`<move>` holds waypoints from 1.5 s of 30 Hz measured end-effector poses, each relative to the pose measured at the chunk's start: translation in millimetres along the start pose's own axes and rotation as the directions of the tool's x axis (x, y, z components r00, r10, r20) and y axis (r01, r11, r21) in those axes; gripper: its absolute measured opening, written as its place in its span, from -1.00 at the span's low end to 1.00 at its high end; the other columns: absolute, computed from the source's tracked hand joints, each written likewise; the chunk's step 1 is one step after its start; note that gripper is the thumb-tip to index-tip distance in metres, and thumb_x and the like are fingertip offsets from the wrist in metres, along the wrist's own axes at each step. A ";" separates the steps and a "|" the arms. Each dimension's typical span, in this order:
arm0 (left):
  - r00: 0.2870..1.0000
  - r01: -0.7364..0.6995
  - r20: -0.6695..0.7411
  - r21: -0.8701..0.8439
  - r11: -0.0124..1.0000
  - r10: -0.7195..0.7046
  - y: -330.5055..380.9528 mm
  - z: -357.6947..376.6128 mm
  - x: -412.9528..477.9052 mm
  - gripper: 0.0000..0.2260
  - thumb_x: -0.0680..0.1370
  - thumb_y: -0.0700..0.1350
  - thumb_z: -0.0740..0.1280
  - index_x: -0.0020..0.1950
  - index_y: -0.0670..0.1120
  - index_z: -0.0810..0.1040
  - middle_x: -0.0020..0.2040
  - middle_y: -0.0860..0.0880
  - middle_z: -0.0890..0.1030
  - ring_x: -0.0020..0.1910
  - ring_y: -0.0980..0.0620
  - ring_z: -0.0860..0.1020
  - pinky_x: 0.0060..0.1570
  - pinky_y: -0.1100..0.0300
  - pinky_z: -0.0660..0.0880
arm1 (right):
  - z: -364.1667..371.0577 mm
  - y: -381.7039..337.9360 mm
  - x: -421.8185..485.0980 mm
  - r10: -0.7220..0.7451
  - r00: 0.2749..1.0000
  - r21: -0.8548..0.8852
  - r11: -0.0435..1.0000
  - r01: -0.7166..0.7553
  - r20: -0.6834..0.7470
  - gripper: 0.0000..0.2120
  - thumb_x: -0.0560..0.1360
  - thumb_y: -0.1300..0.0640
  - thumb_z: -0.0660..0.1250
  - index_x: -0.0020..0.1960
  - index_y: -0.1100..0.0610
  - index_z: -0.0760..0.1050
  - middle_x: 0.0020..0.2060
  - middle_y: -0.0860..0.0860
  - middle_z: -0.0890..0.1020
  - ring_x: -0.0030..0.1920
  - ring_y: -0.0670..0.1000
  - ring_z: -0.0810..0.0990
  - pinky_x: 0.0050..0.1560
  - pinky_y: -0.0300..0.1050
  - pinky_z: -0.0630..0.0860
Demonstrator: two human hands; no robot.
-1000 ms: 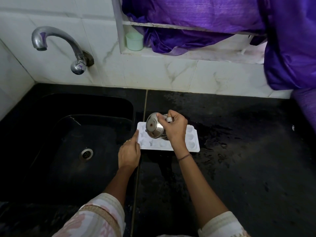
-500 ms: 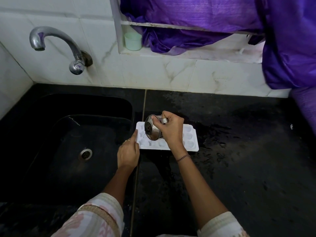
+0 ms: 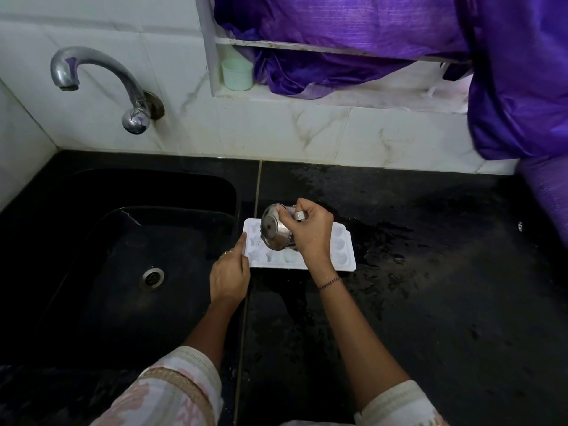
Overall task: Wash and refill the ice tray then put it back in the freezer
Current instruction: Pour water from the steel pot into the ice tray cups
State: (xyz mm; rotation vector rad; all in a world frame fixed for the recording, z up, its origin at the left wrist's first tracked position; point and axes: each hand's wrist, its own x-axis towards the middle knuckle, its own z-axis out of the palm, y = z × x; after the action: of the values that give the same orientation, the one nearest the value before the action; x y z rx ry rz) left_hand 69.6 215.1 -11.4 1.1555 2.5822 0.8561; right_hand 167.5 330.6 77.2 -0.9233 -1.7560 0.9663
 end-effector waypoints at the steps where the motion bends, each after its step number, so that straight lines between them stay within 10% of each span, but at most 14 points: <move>1: 1.000 0.000 0.002 0.002 1.000 0.000 0.0 0.2 -0.1 -0.54 0.58 -0.21 0.10 0.50 -0.03 0.24 -0.04 -0.17 0.59 -0.05 -0.12 0.55 -0.01 -0.01 0.48 | -1.2 0.0 0.2 0.023 1.000 0.010 1.000 -0.023 -0.014 -0.47 0.37 0.22 0.47 -0.48 0.02 0.13 -0.54 0.09 0.28 -0.43 -0.02 0.28 -0.42 -0.08 0.30; 13: 1.000 -0.011 -0.002 0.027 1.000 0.011 -0.6 -0.2 0.7 -0.54 0.58 -0.22 0.11 0.50 -0.03 0.24 -0.05 -0.21 0.58 -0.07 -0.17 0.54 -0.05 -0.02 0.45 | -18.8 7.3 4.3 0.289 0.954 0.269 0.927 -0.260 -0.074 -0.49 0.40 0.23 0.46 -0.45 0.07 0.14 -0.52 -0.04 0.21 -0.45 -0.11 0.17 -0.40 -0.24 0.22; 45: 0.999 -0.032 -0.043 -0.010 0.999 0.032 2.4 -1.5 -1.7 -0.62 0.64 -0.11 0.09 0.47 -0.04 0.29 0.03 -0.20 0.61 0.04 -0.17 0.56 0.02 0.00 0.45 | -24.2 10.5 -10.1 -0.097 0.995 -0.130 0.987 0.100 0.030 -0.52 0.36 0.22 0.46 -0.46 0.10 0.16 -0.57 -0.12 0.17 -0.48 -0.07 0.21 -0.41 -0.23 0.18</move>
State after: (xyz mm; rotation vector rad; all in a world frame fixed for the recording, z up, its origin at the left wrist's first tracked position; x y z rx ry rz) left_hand 71.7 214.5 -8.9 1.1912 2.5959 0.9104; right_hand 195.1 331.4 71.3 -0.9015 -1.8850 0.8093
